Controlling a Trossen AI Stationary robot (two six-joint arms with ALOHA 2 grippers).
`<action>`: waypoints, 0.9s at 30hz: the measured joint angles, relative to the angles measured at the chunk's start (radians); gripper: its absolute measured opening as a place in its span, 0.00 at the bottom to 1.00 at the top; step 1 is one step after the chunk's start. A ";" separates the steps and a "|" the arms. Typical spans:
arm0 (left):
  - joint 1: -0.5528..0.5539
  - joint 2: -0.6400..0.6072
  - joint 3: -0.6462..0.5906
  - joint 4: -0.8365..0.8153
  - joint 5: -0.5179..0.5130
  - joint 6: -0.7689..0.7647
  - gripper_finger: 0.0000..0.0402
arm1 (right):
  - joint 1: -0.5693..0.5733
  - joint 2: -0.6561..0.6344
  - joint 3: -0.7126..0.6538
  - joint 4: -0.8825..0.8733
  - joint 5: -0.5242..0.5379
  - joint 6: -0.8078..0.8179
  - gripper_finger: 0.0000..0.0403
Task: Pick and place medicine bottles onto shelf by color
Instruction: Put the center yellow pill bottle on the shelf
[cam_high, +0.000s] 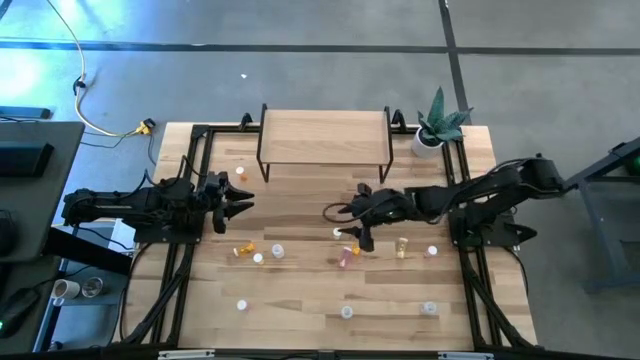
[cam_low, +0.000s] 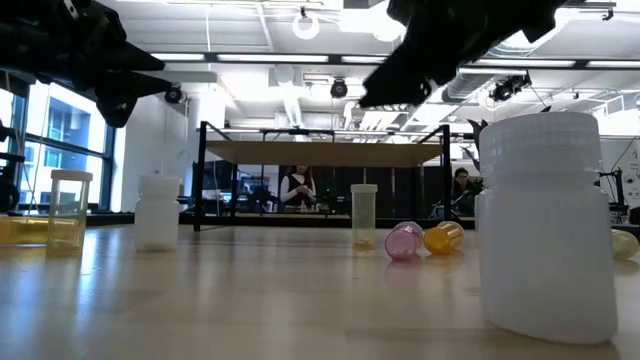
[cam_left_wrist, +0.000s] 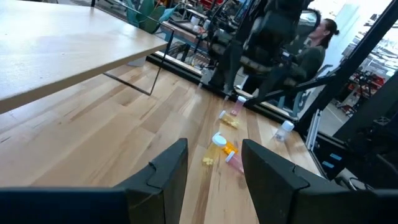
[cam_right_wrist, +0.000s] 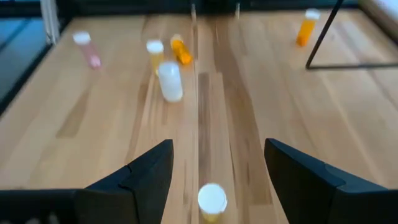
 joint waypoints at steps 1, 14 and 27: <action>0.000 0.000 0.000 0.000 0.000 0.000 0.35 | 0.000 0.016 0.000 0.000 -0.001 0.000 0.60; 0.000 0.000 0.000 -0.003 0.000 0.000 0.35 | 0.000 0.162 0.000 0.030 -0.008 0.000 0.60; 0.000 0.000 0.000 -0.006 0.000 0.000 0.35 | 0.000 0.276 0.000 0.069 -0.008 0.000 0.60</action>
